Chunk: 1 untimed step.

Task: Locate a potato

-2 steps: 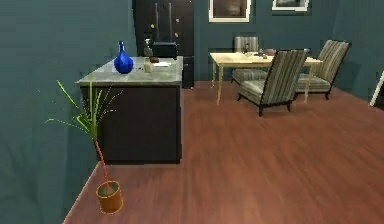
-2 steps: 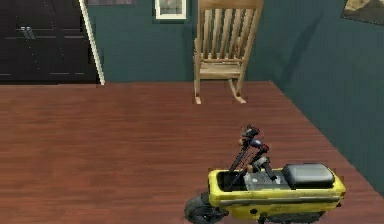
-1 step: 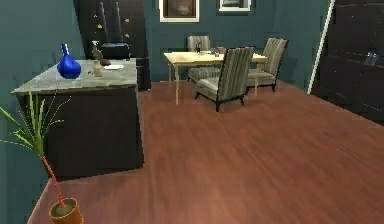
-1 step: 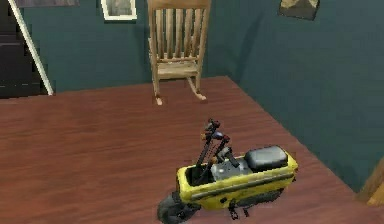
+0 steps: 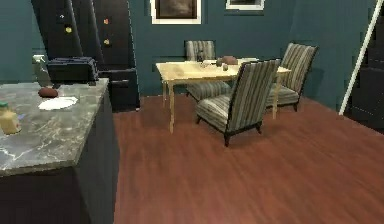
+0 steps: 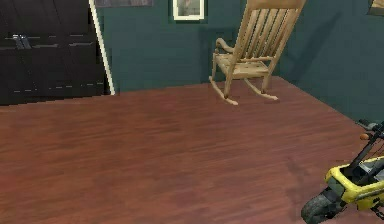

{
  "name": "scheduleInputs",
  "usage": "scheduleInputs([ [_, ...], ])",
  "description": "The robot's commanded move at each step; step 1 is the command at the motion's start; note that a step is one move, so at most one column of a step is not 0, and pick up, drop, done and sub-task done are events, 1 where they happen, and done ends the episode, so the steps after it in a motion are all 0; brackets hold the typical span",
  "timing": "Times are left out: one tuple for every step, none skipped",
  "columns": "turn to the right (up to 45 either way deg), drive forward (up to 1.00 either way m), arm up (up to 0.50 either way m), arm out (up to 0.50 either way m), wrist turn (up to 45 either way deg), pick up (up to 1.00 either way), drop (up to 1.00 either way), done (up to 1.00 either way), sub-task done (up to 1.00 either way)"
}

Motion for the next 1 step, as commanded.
scheduleInputs([
  [6.0,0.0,0.0,0.0,0.0,0.0,0.0,0.0,0.0],
])
